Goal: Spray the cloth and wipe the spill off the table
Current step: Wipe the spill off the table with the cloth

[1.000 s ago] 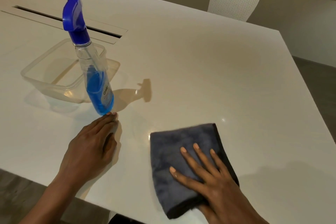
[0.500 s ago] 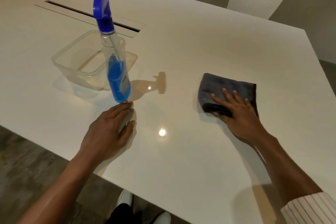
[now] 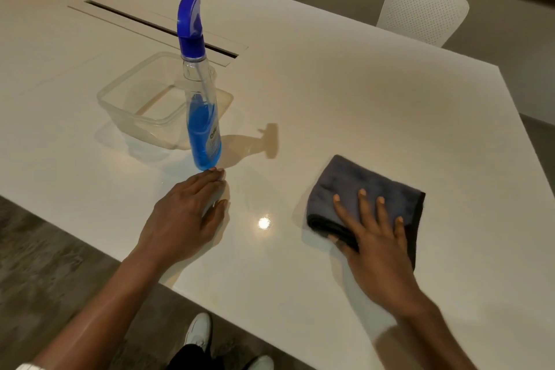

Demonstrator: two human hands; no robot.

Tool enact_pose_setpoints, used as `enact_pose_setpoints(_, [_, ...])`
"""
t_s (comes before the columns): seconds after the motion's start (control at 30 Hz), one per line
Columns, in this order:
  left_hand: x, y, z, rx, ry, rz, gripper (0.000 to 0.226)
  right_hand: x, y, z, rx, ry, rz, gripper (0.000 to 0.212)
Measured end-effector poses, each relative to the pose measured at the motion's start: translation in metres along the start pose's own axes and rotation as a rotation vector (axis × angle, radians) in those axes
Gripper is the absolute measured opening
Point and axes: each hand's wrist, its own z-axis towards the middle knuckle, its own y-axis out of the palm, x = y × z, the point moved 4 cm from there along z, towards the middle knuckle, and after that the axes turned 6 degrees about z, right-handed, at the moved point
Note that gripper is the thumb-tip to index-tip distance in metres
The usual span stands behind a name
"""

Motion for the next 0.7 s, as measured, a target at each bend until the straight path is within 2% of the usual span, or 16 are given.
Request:
enact_pose_setpoints(0.13, [0.000,0.000,0.000,0.001,-0.012,-0.007,0.058,-0.050,0.011,-0.040,-0.084,-0.155,-0.057,0.073])
enact_pose_setpoints(0.23, [-0.001,0.001,0.000,-0.005,-0.040,-0.015,0.050,-0.077,0.012,-0.066,-0.207,-0.219,-0.055,0.081])
enact_pose_setpoints(0.33, [0.001,-0.002,-0.001,0.000,-0.041,-0.035,0.049,-0.087,0.006,-0.082,-0.268,-0.285,-0.023,0.076])
enact_pose_setpoints(0.4, [0.002,-0.006,-0.001,0.006,-0.028,-0.053,0.047,-0.088,0.000,-0.082,-0.261,-0.298,0.138,0.067])
enact_pose_setpoints(0.53, [0.002,-0.011,-0.003,-0.027,-0.036,-0.141,0.050,-0.106,-0.027,-0.085,-0.207,-0.185,0.681,0.052])
enact_pose_setpoints(0.6, [-0.002,-0.012,-0.003,-0.068,-0.061,-0.222,0.053,-0.116,-0.040,-0.088,-0.207,-0.036,0.983,0.033])
enact_pose_setpoints(0.63, [-0.005,-0.012,-0.004,-0.081,-0.083,-0.289,0.052,-0.120,-0.042,-0.088,-0.188,0.024,1.056,0.013])
enact_pose_setpoints(0.67, [-0.007,-0.015,-0.005,-0.089,-0.109,-0.376,0.050,-0.126,-0.047,-0.087,-0.164,0.049,1.095,0.022])
enact_pose_setpoints(0.7, [-0.009,-0.019,-0.007,-0.100,-0.150,-0.473,0.045,-0.130,-0.049,-0.086,-0.149,0.070,1.146,0.050])
